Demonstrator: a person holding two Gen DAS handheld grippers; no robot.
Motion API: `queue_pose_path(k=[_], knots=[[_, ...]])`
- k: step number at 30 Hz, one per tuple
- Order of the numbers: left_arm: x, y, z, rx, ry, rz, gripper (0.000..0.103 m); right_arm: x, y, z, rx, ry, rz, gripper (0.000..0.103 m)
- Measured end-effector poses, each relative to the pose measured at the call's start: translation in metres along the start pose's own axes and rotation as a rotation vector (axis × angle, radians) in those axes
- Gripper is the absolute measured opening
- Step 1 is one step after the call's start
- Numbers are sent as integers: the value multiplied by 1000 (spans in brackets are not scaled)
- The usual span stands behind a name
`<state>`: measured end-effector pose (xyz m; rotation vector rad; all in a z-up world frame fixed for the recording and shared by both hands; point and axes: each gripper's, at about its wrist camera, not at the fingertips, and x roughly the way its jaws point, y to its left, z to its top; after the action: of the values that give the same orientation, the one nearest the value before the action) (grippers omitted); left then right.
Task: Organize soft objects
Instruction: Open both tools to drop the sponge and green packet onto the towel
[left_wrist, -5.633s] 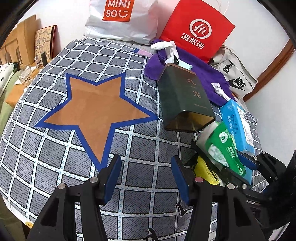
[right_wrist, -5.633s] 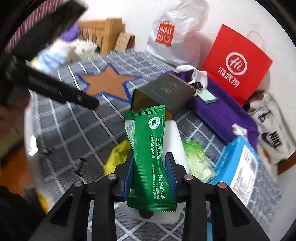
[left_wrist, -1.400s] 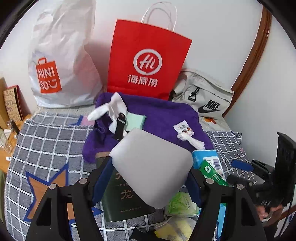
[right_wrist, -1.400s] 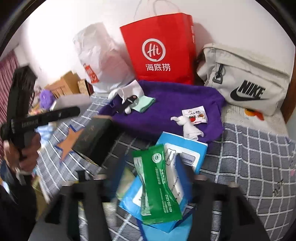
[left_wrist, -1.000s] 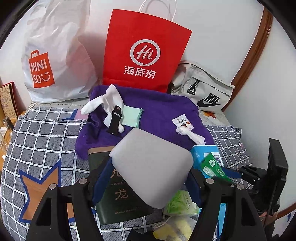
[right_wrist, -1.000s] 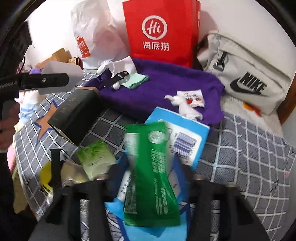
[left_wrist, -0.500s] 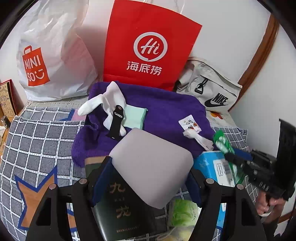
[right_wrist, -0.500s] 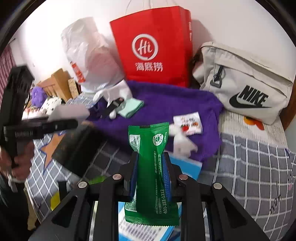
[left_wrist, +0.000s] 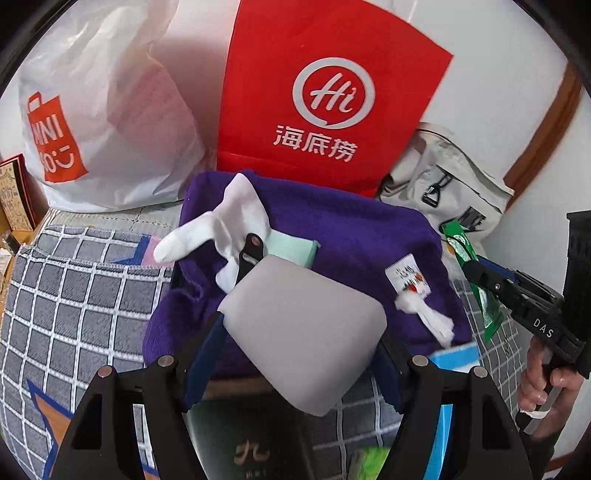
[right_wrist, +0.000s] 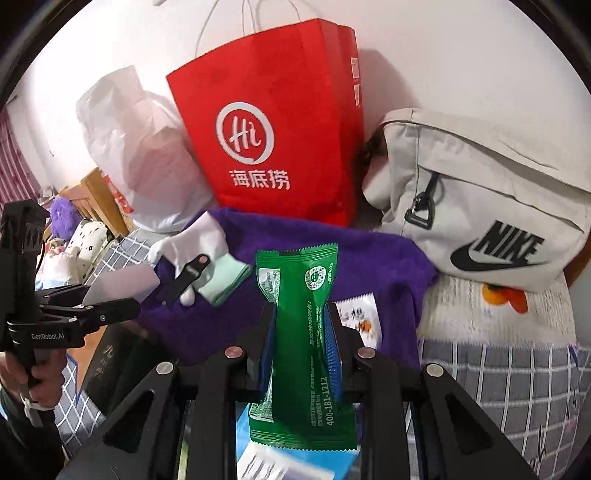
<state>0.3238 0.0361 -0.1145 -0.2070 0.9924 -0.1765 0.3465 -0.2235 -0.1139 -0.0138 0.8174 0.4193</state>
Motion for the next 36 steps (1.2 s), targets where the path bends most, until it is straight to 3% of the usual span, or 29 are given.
queue_pose_path(k=[18, 28, 34, 36], knots=[[65, -1, 27, 2, 98, 47, 76, 78, -38, -9, 51, 160, 10, 25], [78, -7, 36, -36, 123, -2, 87, 81, -40, -11, 53, 173, 15, 30], [68, -4, 37, -56, 125, -8, 88, 77, -36, -8, 50, 157, 24, 33], [60, -3, 38, -55, 111, 2, 88, 72, -35, -6, 51, 150, 28, 39]])
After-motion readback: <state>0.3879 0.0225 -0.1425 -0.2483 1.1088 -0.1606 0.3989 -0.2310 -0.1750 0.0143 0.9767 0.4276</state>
